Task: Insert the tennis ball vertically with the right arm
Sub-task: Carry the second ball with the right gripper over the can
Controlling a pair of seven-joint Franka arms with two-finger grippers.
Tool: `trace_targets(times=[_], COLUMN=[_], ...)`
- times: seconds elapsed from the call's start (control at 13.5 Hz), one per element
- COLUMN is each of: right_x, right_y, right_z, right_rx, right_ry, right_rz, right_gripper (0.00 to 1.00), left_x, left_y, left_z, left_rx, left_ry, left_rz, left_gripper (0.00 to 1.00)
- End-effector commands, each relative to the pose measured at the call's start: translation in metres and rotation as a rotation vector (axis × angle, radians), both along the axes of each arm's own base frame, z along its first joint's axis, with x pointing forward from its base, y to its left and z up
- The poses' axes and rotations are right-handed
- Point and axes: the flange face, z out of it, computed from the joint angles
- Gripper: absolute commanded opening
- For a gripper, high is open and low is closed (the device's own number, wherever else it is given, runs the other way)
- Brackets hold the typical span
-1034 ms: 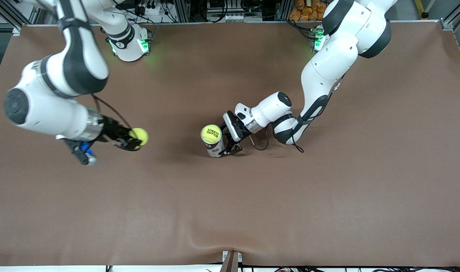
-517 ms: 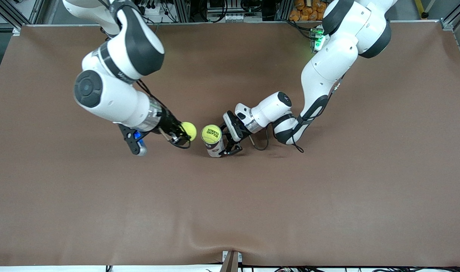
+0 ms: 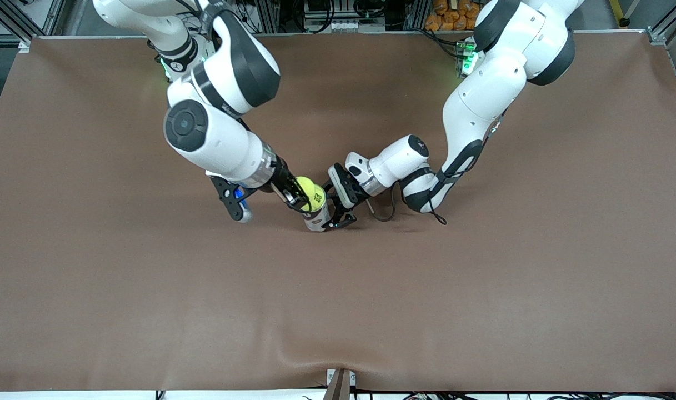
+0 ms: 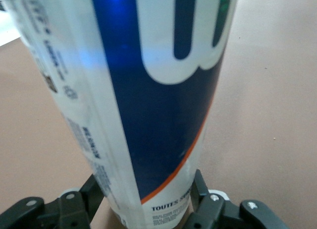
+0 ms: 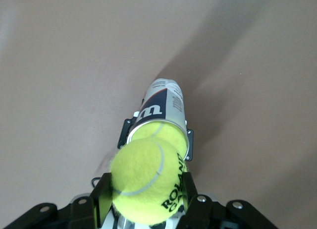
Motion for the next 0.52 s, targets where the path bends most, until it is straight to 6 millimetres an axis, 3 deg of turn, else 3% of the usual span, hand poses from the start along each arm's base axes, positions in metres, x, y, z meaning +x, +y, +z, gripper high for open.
trace_targets(times=[0.0, 0.3, 0.37, 0.44], right_x=[-0.004, -0.002, 0.002, 0.002], right_y=[0.027, 0.032, 0.028, 0.026], right_z=[-0.021, -0.054, -0.057, -0.059], right_rx=[-0.018, -0.047, -0.054, -0.057], right_ry=[-0.004, -0.005, -0.007, 0.001], right_rz=[0.01, 0.009, 0.004, 0.004], right_gripper=[0.0, 0.0, 0.15, 0.64], left_x=[0.001, 0.001, 0.001, 0.001], left_y=[0.001, 0.001, 0.001, 0.001], left_z=[0.007, 0.007, 0.007, 0.007], left_rx=[-0.003, -0.002, -0.002, -0.002], left_ry=[-0.02, -0.019, -0.019, -0.019], left_rz=[-0.013, -0.013, -0.013, -0.013], left_gripper=[0.74, 0.74, 0.74, 0.74])
